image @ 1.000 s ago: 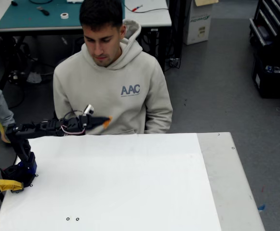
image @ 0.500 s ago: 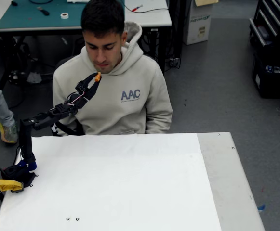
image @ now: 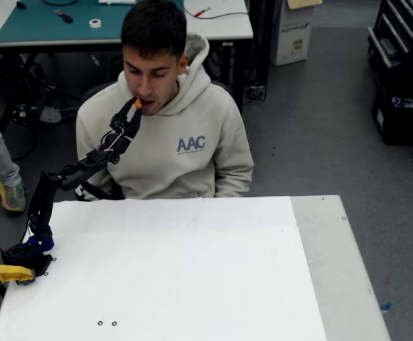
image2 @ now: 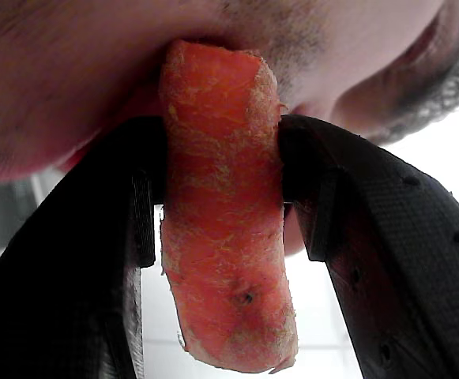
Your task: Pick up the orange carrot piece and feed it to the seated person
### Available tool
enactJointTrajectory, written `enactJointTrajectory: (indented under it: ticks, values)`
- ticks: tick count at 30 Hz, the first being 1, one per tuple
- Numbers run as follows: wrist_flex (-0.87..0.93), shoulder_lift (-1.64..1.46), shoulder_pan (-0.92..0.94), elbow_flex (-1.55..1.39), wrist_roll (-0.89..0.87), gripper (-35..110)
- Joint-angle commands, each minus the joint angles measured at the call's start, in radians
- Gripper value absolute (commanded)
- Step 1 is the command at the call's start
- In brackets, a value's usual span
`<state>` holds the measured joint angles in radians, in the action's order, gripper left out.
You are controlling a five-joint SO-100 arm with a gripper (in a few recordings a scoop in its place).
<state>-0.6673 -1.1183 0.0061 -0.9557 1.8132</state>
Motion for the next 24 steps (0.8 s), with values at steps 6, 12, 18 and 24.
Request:
enactJointTrajectory:
  ticks: [6,12,18,24]
  values:
    - [-0.029,-0.043,0.009,0.089,0.015,-2]
    - [-0.029,-0.041,0.009,0.089,0.015,-2]
    - [-0.029,-0.041,0.009,0.089,0.014,-2]
    - [-0.029,-0.041,-0.003,0.089,0.015,-2]
